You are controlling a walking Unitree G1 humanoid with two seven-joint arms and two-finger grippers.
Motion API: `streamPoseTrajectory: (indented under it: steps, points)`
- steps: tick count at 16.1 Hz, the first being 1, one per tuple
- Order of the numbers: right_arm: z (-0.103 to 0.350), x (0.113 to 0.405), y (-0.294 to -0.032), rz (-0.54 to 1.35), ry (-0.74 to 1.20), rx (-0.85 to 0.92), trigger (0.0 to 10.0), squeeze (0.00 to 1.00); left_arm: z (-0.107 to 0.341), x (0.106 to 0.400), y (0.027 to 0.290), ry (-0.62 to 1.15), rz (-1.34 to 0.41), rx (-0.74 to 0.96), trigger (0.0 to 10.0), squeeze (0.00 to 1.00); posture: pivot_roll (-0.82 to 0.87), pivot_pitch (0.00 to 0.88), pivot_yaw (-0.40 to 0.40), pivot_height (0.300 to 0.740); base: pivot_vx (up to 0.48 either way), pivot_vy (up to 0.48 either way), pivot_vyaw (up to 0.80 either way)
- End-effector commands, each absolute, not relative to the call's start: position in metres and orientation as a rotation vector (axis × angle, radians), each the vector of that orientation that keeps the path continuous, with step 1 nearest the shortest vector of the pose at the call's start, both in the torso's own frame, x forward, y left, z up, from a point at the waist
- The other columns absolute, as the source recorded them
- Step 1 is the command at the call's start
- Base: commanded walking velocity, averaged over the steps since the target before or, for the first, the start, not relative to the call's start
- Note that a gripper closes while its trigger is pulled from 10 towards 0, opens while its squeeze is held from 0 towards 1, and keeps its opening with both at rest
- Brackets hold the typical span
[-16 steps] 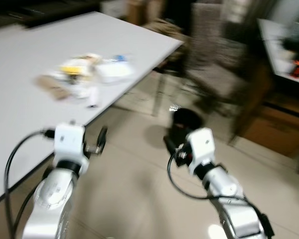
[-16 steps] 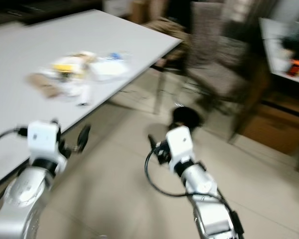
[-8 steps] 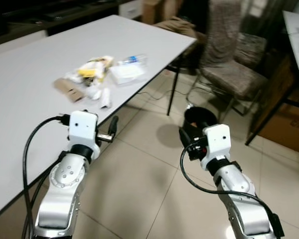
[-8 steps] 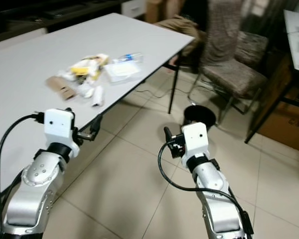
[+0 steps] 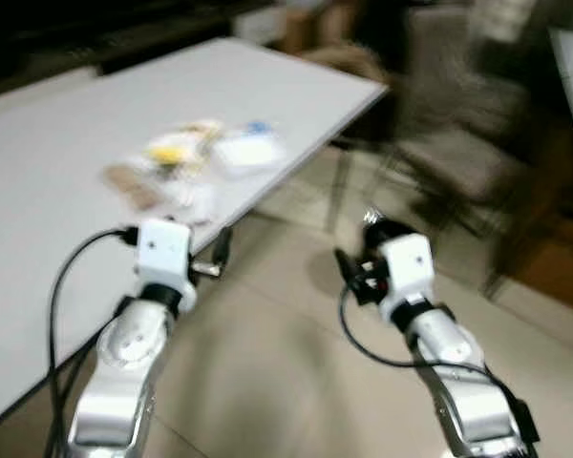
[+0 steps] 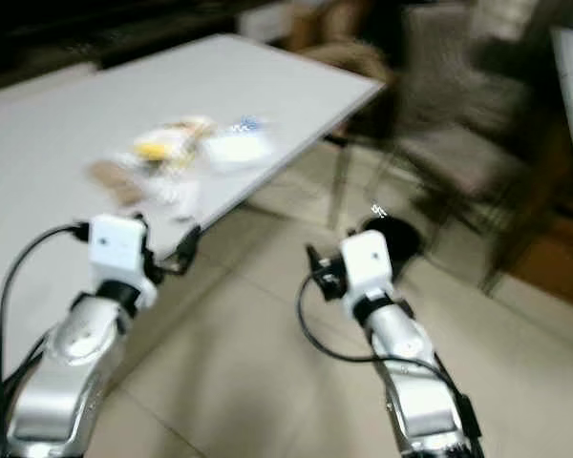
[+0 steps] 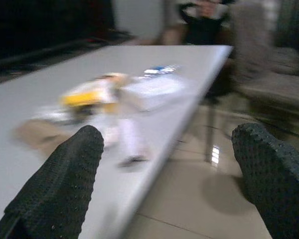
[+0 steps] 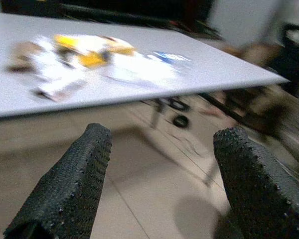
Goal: Picking trash to rubbish bin
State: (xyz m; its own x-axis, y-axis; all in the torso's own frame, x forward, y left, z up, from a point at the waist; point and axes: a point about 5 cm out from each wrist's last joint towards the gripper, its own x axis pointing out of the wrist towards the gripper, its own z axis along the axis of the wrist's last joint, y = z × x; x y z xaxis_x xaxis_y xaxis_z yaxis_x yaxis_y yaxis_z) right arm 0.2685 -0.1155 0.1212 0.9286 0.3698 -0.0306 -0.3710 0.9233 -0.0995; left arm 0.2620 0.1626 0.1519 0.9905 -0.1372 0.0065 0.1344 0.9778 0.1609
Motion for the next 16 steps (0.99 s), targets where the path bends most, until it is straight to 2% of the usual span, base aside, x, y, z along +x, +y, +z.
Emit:
streamPoseTrajectory:
  steps: [1,4,8,11,16]
  points:
    - [0.126,0.272,-0.109,0.418,-0.007,-0.098,10.0,0.0,0.152,0.26,0.172,-0.009,-0.097,0.178,10.0,0.0,-0.04,0.0,-0.088,0.74,0.356,0.0,0.8]
    - [0.126,0.275,-0.106,0.44,-0.018,-0.098,10.0,0.0,0.152,0.258,0.173,-0.006,-0.089,0.181,10.0,0.0,-0.03,0.0,-0.093,0.74,0.352,0.0,0.8]
    - [0.128,0.276,-0.112,0.391,-0.036,-0.086,10.0,0.0,0.147,0.261,0.174,0.025,-0.132,0.194,10.0,0.0,-0.07,0.0,-0.043,0.74,0.352,0.0,0.0]
    - [0.12,0.273,-0.12,0.337,-0.005,-0.08,10.0,0.0,0.146,0.27,0.165,0.028,-0.182,0.198,10.0,0.0,-0.09,0.0,-0.015,0.74,0.355,0.0,0.0]
    - [0.115,0.28,-0.119,0.272,0.052,-0.116,10.0,0.0,0.144,0.273,0.153,0.02,-0.207,0.16,10.0,0.0,-0.12,0.0,-0.036,0.74,0.352,0.0,0.0]
